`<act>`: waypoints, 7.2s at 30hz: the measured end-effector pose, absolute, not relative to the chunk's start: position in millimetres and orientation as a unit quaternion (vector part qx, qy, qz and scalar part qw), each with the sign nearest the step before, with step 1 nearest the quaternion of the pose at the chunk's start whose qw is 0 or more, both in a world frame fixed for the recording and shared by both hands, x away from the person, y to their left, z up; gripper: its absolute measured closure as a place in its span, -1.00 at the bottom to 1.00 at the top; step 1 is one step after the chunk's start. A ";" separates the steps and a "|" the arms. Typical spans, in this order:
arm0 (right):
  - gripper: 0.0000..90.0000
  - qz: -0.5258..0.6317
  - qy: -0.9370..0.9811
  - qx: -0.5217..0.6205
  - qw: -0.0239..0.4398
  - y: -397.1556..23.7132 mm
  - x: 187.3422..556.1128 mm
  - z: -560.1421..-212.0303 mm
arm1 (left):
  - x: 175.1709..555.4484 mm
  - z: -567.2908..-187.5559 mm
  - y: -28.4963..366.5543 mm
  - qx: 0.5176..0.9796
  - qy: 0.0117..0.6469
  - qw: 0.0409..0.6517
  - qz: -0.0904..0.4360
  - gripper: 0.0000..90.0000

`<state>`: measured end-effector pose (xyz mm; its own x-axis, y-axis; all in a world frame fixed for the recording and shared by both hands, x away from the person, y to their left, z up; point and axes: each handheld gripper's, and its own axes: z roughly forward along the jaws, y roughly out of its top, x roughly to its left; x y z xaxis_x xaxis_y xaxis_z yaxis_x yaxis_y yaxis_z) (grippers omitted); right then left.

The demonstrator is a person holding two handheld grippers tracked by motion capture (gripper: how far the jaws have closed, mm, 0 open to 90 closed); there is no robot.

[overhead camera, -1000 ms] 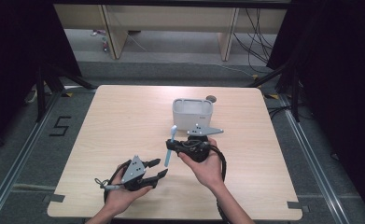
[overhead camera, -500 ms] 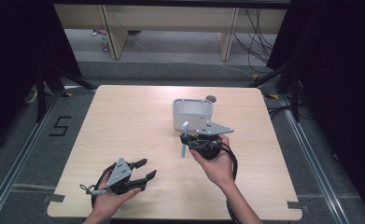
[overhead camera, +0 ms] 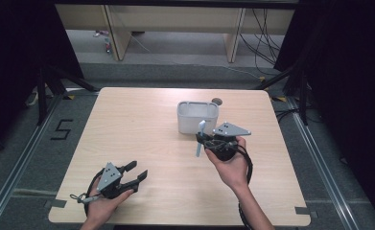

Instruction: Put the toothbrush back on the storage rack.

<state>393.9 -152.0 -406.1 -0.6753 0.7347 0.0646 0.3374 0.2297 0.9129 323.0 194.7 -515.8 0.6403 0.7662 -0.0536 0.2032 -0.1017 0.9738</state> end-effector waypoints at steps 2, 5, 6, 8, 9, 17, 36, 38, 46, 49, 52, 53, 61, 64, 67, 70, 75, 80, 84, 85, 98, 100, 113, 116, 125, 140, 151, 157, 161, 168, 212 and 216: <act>0.87 0.505 0.761 0.354 0.201 -153.9 393.7 -405.0 | 323.2 -516.2 195.1 0.699 0.346 0.575 0.247 -0.06; 0.87 0.510 0.758 0.352 0.201 -154.8 395.2 -404.4 | 324.1 -517.3 196.7 0.697 0.344 0.576 0.254 -0.07; 0.87 0.510 0.752 0.367 0.200 -155.7 393.8 -403.0 | 324.1 -516.9 199.1 0.702 0.344 0.566 0.260 -0.08; 0.87 0.511 0.754 0.361 0.200 -157.0 395.1 -402.5 | 325.4 -518.0 198.9 0.697 0.339 0.575 0.261 -0.08; 0.87 0.506 0.753 0.369 0.201 -157.7 394.2 -401.4 | 324.3 -518.0 199.7 0.699 0.345 0.569 0.261 -0.08; 0.87 0.511 0.744 0.372 0.216 -161.9 398.1 -395.4 | 324.6 -521.6 200.4 0.699 0.349 0.567 0.262 -0.10; 0.87 0.521 0.729 0.384 0.223 -170.8 405.5 -387.6 | 325.4 -522.2 198.9 0.695 0.353 0.569 0.263 -0.14; 0.87 0.521 0.726 0.388 0.226 -171.9 406.2 -386.9 | 327.4 -522.6 198.6 0.693 0.343 0.576 0.266 -0.14; 0.87 0.522 0.722 0.386 0.238 -173.2 409.9 -378.6 | 327.7 -522.8 197.8 0.692 0.344 0.577 0.264 -0.15; 0.87 0.521 0.721 0.384 0.247 -174.4 412.2 -376.4 | 327.6 -522.6 198.0 0.694 0.343 0.575 0.265 -0.15; 0.87 0.525 0.719 0.387 0.239 -173.4 413.4 -376.0 | 326.0 -522.0 198.0 0.696 0.352 0.568 0.262 -0.15; 0.87 0.522 0.719 0.391 0.240 -174.0 413.5 -374.8 | 326.2 -522.1 197.8 0.696 0.352 0.568 0.262 -0.15; 0.87 0.522 0.715 0.392 0.250 -173.4 421.8 -363.2 | 325.6 -522.0 197.4 0.697 0.351 0.567 0.262 -0.16; 0.87 0.524 0.714 0.387 0.256 -174.8 426.0 -360.8 | 325.8 -522.0 197.2 0.697 0.350 0.568 0.262 -0.16; 0.87 0.525 0.711 0.389 0.262 -176.0 427.5 -360.4 | 327.4 -522.8 197.1 0.693 0.344 0.577 0.263 -0.16; 0.87 0.528 0.709 0.389 0.258 -178.3 430.6 -360.8 | 326.9 -523.1 197.1 0.690 0.348 0.579 0.260 -0.16; 0.87 0.525 0.707 0.391 0.266 -178.6 432.6 -356.4 | 327.0 -523.2 197.4 0.689 0.349 0.580 0.259 -0.16; 0.87 0.524 0.707 0.389 0.272 -178.4 435.7 -352.3 | 325.6 -523.4 197.2 0.686 0.359 0.579 0.254 -0.16; 0.87 0.526 0.705 0.390 0.274 -179.8 437.4 -349.5 | 326.7 -522.0 199.2 0.695 0.351 0.572 0.258 -0.17; 0.87 0.526 0.703 0.389 0.280 -180.2 438.0 -348.5 | 327.9 -522.9 198.5 0.691 0.348 0.580 0.256 -0.17; 0.87 0.527 0.697 0.395 0.284 -180.1 448.9 -338.4 | 326.7 -523.3 197.5 0.688 0.359 0.579 0.251 -0.17; 0.87 0.524 0.695 0.401 0.285 -180.0 449.1 -337.3 | 326.8 -523.3 197.5 0.688 0.358 0.578 0.251 -0.16; 0.87 0.523 0.692 0.399 0.297 -177.6 459.9 -333.3 | 327.8 -522.0 198.5 0.696 0.350 0.570 0.260 -0.16; 0.87 0.523 0.691 0.399 0.300 -178.8 463.6 -334.5 | 327.5 -522.0 199.0 0.695 0.353 0.571 0.258 -0.16; 0.87 0.523 0.682 0.411 0.304 -182.7 469.4 -336.6 | 327.3 -523.3 197.8 0.686 0.357 0.581 0.253 -0.16; 0.87 0.525 0.668 0.422 0.317 -189.3 481.5 -343.2 | 327.1 -523.3 197.5 0.686 0.358 0.580 0.255 -0.16; 0.87 0.526 0.667 0.422 0.316 -187.8 489.1 -348.0 | 327.0 -523.3 197.7 0.686 0.359 0.580 0.254 -0.16; 0.87 0.525 0.668 0.422 0.314 -186.0 491.5 -351.4 | 327.0 -523.3 197.4 0.687 0.358 0.579 0.255 -0.16; 0.87 0.522 0.670 0.425 0.313 -186.2 493.6 -354.6 | 328.7 -522.5 198.6 0.692 0.349 0.575 0.262 -0.15; 0.87 0.517 0.673 0.432 0.306 -184.2 497.8 -363.3 | 327.8 -523.1 197.9 0.688 0.356 0.579 0.256 -0.15; 0.86 0.488 0.689 0.445 0.298 -175.7 511.0 -404.4 | 326.9 -523.3 197.6 0.687 0.359 0.578 0.255 -0.18; 0.86 0.487 0.683 0.459 0.293 -175.3 509.9 -408.1 | 327.3 -523.1 197.6 0.689 0.353 0.578 0.258 -0.18</act>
<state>509.9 -175.3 -408.1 -0.4076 0.9120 0.0460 0.3417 0.1057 0.9339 327.3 197.6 -523.1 0.6173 0.7848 -0.0539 0.1884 -0.0811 0.9787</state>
